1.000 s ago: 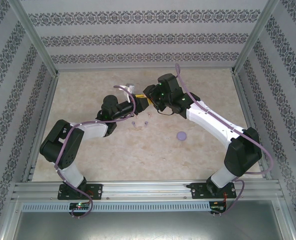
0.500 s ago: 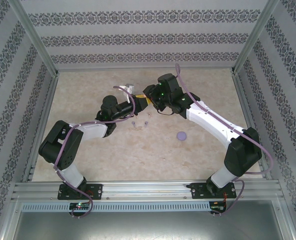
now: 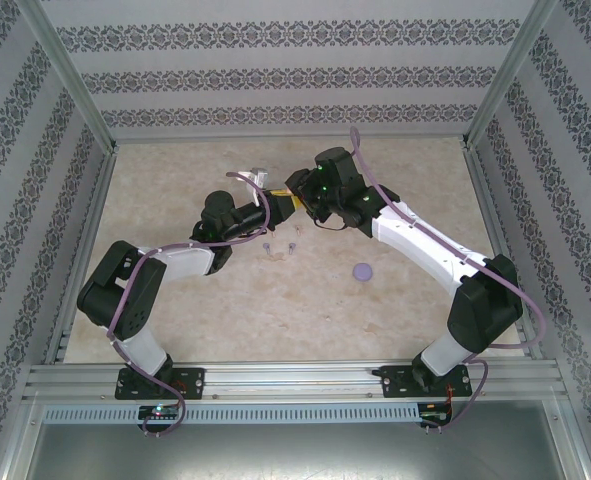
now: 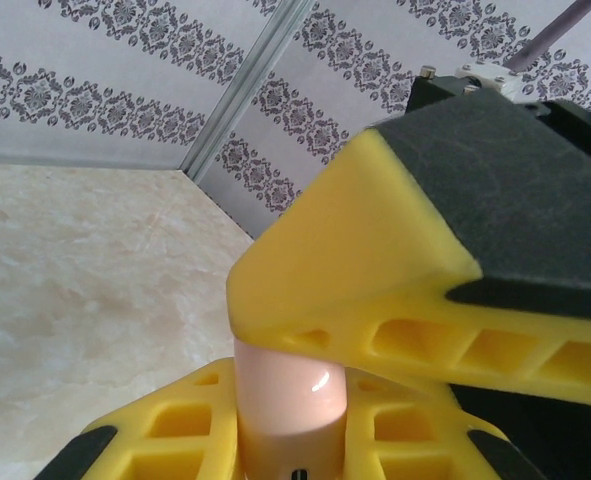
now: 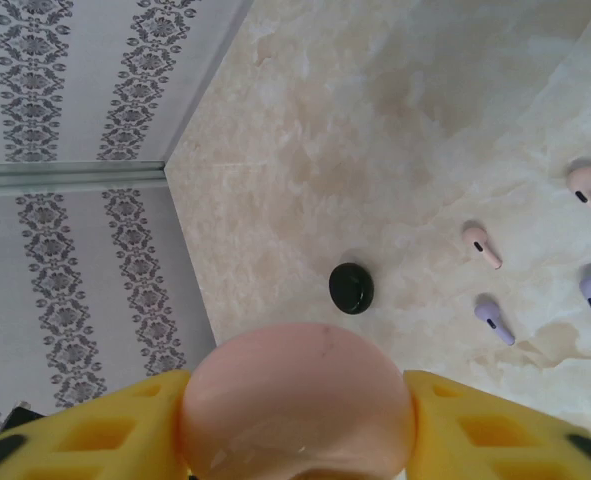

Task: Insert the wireless bluetooth earbuds into the charging case

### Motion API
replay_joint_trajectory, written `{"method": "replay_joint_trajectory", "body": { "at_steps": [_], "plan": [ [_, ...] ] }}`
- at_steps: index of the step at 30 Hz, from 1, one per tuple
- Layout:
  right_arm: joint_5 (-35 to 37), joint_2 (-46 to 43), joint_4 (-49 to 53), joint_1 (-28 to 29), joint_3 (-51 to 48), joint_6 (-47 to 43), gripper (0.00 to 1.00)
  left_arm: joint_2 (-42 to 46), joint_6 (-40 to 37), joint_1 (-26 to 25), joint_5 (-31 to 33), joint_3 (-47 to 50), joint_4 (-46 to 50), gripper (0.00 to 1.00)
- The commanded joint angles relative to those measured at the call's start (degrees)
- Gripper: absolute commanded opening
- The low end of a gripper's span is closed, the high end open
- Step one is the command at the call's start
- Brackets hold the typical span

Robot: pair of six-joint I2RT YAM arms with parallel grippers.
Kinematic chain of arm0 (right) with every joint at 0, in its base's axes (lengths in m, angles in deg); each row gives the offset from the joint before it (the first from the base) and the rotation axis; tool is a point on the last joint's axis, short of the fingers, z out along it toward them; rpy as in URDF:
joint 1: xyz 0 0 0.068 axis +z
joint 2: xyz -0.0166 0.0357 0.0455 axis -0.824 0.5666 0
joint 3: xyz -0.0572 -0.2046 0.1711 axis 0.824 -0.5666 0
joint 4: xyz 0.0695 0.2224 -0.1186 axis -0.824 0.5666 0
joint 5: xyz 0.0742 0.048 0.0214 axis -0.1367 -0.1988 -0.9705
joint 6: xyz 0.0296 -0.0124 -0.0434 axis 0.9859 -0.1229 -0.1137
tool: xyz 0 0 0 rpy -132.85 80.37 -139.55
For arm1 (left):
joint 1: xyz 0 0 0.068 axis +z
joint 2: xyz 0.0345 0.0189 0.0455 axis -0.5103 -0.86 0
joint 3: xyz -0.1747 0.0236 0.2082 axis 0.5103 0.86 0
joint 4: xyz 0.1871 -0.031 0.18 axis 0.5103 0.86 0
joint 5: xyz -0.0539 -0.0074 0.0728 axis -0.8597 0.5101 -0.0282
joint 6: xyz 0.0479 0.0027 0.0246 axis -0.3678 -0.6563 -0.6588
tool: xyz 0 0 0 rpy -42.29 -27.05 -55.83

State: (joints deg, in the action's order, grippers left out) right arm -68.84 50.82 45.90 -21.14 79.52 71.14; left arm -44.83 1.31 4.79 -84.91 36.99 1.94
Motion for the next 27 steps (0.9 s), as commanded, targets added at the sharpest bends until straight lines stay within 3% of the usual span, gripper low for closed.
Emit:
{"method": "replay_joint_trajectory", "body": {
  "at_steps": [1, 8, 13, 21, 27],
  "plan": [
    [0.3, -2.4, -3.4, -2.4, -0.8, -0.5, 0.62, 2.0, -0.1, -0.1, -1.1, -0.5, -0.6, 0.0],
    [0.9, -10.8, -2.6, -6.5, -5.9, -7.5, 0.69, 3.0, -0.2, 1.1, -3.2, -0.6, 2.4, 0.0],
    [-1.3, -17.5, -3.7, -9.7, -14.1, -19.5, 0.68, 4.8, -1.6, 2.6, -7.1, -1.9, 7.4, 0.0],
    [-13.7, -26.1, -11.2, -12.2, -24.2, -49.1, 0.66, 6.2, -7.5, 3.3, -19.2, -8.6, 22.2, 0.0],
    [-22.1, -25.6, -14.2, -12.5, -25.3, -52.0, 0.65, 5.9, -8.5, 3.3, -24.9, -11.3, 27.1, 0.0]
  ]
}}
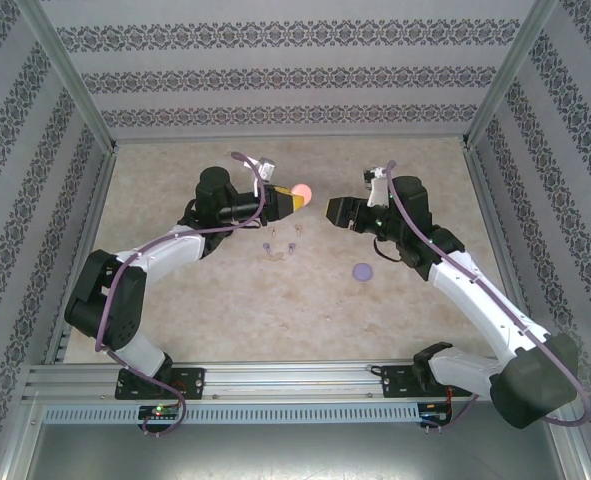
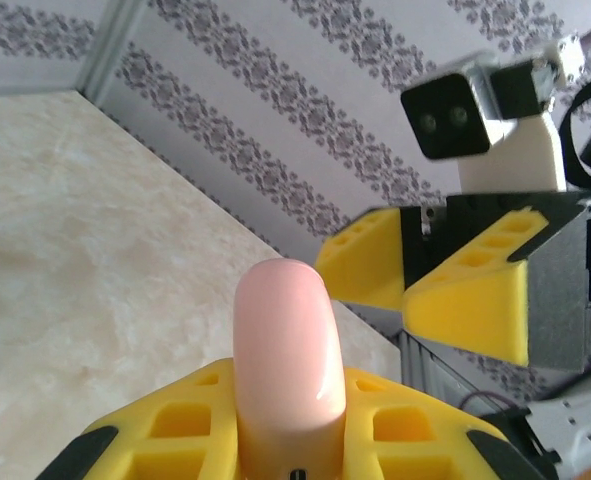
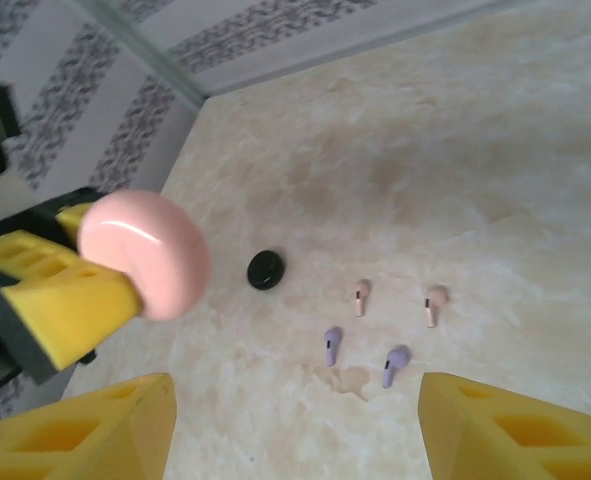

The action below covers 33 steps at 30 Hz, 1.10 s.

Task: Insert the wireless bluetooth earbuds into the charging case

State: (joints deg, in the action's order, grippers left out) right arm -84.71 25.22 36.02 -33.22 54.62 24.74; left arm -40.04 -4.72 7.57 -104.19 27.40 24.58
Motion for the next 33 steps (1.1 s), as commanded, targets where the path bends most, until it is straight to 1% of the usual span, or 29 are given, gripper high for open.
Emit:
{"method": "replay_joint_trajectory", "body": {
  "at_steps": [1, 4, 14, 19, 24, 29, 33],
  "plan": [
    [-6.5, 0.5, -4.5, -0.2, -0.1, -5.6, 0.64, 1.1, -2.5, 0.5, -6.2, -2.0, 5.0, 0.0],
    [-6.5, 2.0, -5.2, 0.4, 1.1, -5.2, 0.63, 1.2, -3.0, 0.5, -7.5, -2.6, 6.6, 0.0],
    [-6.4, 9.3, -8.1, 3.1, 5.5, -3.8, 0.58, 1.3, -3.7, 0.3, -8.1, -3.6, 8.7, 0.0],
    [-5.4, 11.5, -8.4, 3.4, 5.9, -3.4, 0.55, 1.3, -3.9, 0.3, -8.2, -4.0, 9.0, 0.0],
    [-4.3, 12.7, -8.6, 2.0, 3.6, -3.0, 0.5, 2.0, -3.7, 0.3, -8.2, -3.9, 8.6, 0.0],
    [-2.9, 13.2, -9.7, -1.7, -0.9, -1.7, 0.47, 3.0, -3.3, 0.3, -7.9, -3.7, 7.5, 0.0],
    [-4.0, 12.3, -9.6, -4.0, -2.8, -0.7, 0.46, 3.2, -3.1, 0.3, -7.6, -3.9, 7.1, 0.0]
  ]
}}
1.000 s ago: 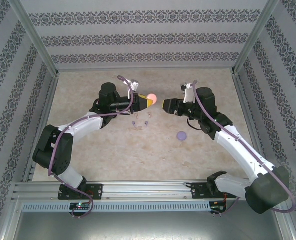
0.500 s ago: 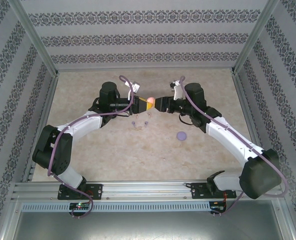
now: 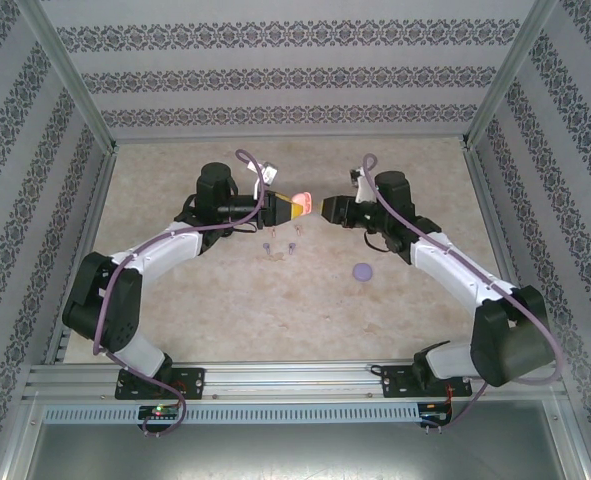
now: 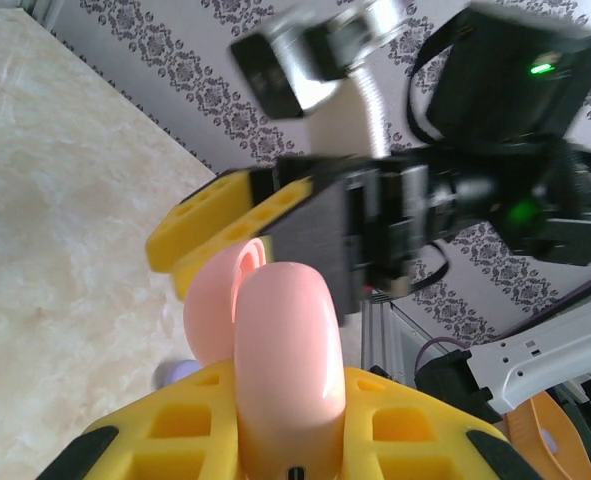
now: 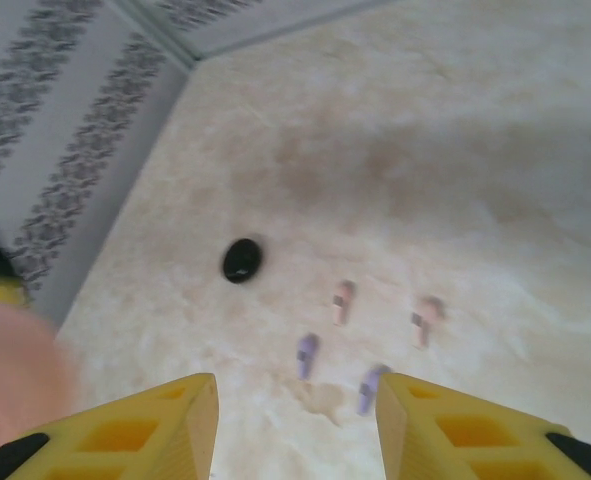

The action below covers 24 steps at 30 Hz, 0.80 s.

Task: Insert the wireless bluetooth earbuds into the charging case

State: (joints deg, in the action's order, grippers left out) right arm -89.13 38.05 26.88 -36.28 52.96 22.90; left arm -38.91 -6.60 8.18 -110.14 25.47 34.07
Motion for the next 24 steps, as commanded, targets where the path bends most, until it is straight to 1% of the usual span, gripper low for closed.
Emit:
{"method": "replay_joint_trajectory", "body": {
  "at_steps": [1, 7, 10, 17, 24],
  "plan": [
    [0.0, -1.3, -0.3, -1.2, -1.5, 1.3, 0.46, 1.9, -1.2, -0.3, -1.5, -1.9, -2.3, 0.0],
    [-5.1, -8.2, -0.8, -0.6, -2.8, 2.5, 0.47, 1.5, -0.4, -0.3, -1.4, -1.8, -3.5, 0.0],
    [-4.9, -9.6, -0.8, 1.3, -1.8, 2.8, 0.47, 1.2, 0.6, -0.3, -1.3, -1.7, -4.8, 0.0],
    [-2.3, -7.3, -0.6, 5.6, 2.7, 3.0, 0.46, 0.9, 0.8, -0.3, -0.9, -1.8, -4.9, 0.0],
    [-0.8, -4.3, -0.5, 7.2, 5.0, 3.1, 0.42, 1.0, 0.6, -0.3, -0.9, -1.9, -4.6, 0.0]
  ]
}}
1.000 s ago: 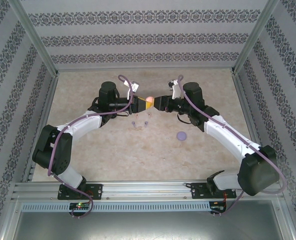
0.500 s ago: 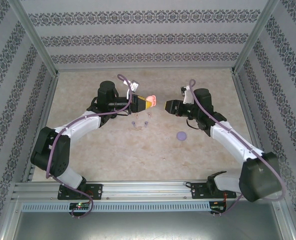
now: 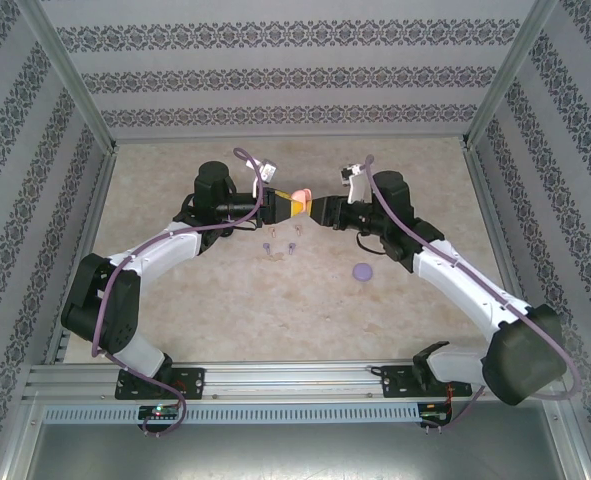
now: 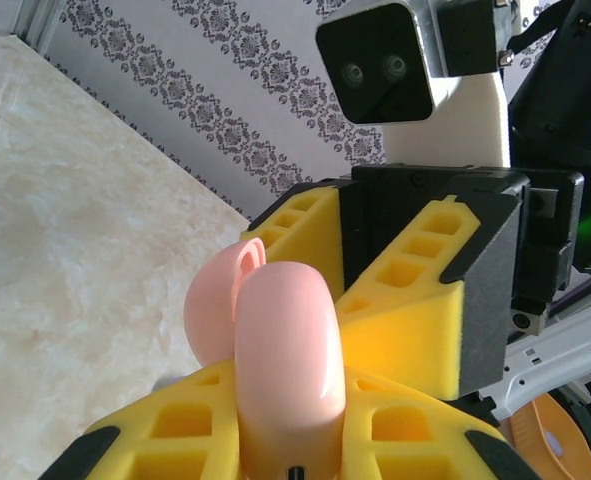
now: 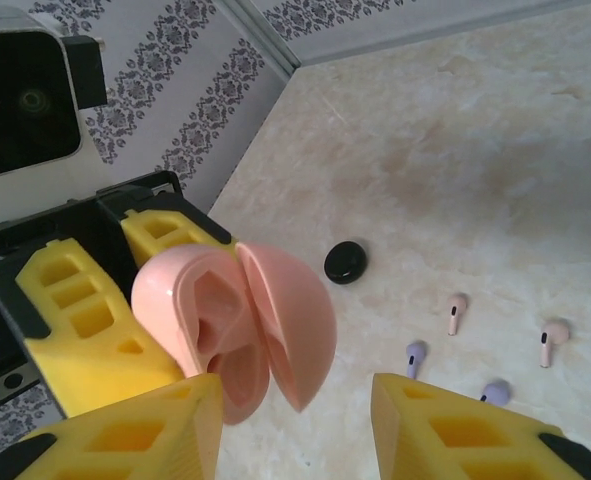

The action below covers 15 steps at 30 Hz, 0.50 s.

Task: Insert the wireless bluetooth earbuds into the charging case

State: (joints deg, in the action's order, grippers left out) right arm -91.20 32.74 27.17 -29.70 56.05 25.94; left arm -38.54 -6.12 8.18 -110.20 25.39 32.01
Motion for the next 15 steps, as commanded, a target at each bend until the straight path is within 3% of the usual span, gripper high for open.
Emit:
{"method": "replay_joint_trajectory", "body": {
  "at_steps": [1, 9, 15],
  "plan": [
    [1.5, 1.3, -0.7, 0.6, 2.0, 0.1, 0.41, 0.8, 0.1, -0.4, -0.8, -1.8, -2.5, 0.0],
    [3.7, 2.7, -0.5, 0.5, 2.2, 0.1, 0.33, 0.9, 0.1, -0.4, -1.1, -2.1, -2.6, 0.0],
    [2.0, 4.2, -1.2, 0.8, 3.8, 0.5, 0.33, 1.0, 0.0, -0.4, -1.2, -1.9, -2.5, 0.0]
  ]
}}
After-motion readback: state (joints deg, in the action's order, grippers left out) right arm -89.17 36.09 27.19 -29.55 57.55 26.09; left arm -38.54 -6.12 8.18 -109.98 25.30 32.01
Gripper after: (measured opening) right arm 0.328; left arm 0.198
